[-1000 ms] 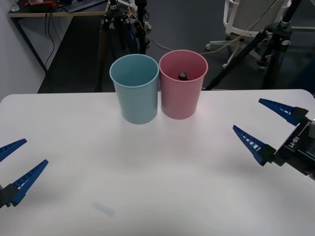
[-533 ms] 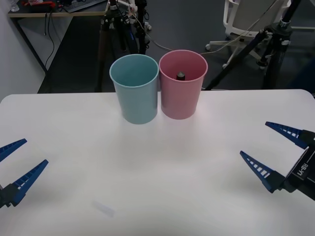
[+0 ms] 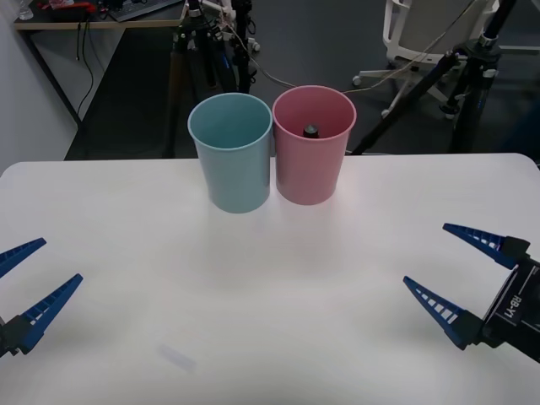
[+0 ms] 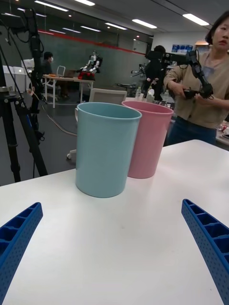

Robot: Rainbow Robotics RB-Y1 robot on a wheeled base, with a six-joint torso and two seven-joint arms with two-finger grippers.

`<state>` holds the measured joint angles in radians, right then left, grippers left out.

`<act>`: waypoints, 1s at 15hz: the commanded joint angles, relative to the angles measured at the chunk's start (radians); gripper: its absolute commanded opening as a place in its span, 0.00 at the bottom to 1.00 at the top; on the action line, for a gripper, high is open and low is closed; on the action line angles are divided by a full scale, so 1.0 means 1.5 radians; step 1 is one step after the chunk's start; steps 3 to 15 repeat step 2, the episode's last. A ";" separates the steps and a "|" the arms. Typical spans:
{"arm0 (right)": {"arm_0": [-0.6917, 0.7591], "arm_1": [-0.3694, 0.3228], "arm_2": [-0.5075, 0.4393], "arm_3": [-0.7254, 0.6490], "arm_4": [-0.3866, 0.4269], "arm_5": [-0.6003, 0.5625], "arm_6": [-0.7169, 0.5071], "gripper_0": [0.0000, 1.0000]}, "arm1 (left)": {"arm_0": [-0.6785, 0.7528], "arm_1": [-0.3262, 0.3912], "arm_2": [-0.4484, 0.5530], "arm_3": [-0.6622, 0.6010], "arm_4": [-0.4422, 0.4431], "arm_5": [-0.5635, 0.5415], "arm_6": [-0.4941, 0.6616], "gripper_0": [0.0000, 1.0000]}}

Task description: Grasp the object on the table and drop it into the matching bin: aluminum can to the light blue bin, PET bottle to the pink bin.

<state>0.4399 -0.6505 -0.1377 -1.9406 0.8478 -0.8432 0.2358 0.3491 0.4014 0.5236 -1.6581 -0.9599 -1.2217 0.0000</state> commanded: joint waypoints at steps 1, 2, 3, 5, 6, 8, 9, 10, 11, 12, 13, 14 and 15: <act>-0.002 0.000 -0.001 0.000 -0.001 -0.006 -0.004 1.00 | 0.000 0.000 0.000 0.000 0.000 0.000 0.000 1.00; -0.002 0.000 -0.001 0.000 -0.001 -0.006 -0.004 1.00 | 0.000 0.000 0.000 0.000 0.000 0.000 0.000 1.00; -0.002 0.000 -0.001 0.000 -0.001 -0.006 -0.004 1.00 | 0.000 0.000 0.000 0.000 0.000 0.000 0.000 1.00; -0.002 0.000 -0.001 0.000 -0.001 -0.006 -0.004 1.00 | 0.000 0.000 0.000 0.000 0.000 0.000 0.000 1.00; -0.002 0.000 -0.001 0.000 -0.001 -0.006 -0.004 1.00 | 0.000 0.000 0.000 0.000 0.000 0.000 0.000 1.00; -0.002 0.000 -0.001 0.000 -0.001 -0.006 -0.004 1.00 | 0.000 0.000 0.000 0.000 0.000 0.000 0.000 1.00; -0.002 0.000 -0.001 0.000 -0.001 -0.006 -0.004 1.00 | 0.000 0.000 0.000 0.000 0.000 0.000 0.000 1.00; -0.002 0.000 -0.001 0.000 -0.001 -0.006 -0.004 1.00 | 0.000 0.000 0.000 0.000 0.000 0.000 0.000 1.00; -0.002 0.000 -0.001 0.000 -0.001 -0.006 -0.004 1.00 | 0.000 0.000 0.000 0.000 0.000 0.000 0.000 1.00; -0.002 0.000 -0.001 0.000 -0.001 -0.006 -0.004 1.00 | 0.000 0.000 0.000 0.000 0.000 0.000 0.000 1.00; -0.002 0.000 -0.001 0.000 -0.001 -0.006 -0.004 1.00 | 0.000 0.000 0.000 0.000 0.000 0.000 0.000 1.00; -0.002 0.000 -0.001 0.000 -0.001 -0.006 -0.004 1.00 | 0.000 0.000 0.000 0.000 0.000 0.000 0.000 1.00; -0.002 0.000 -0.001 0.000 -0.001 -0.006 -0.004 1.00 | 0.000 0.000 0.000 0.000 0.000 0.000 0.000 1.00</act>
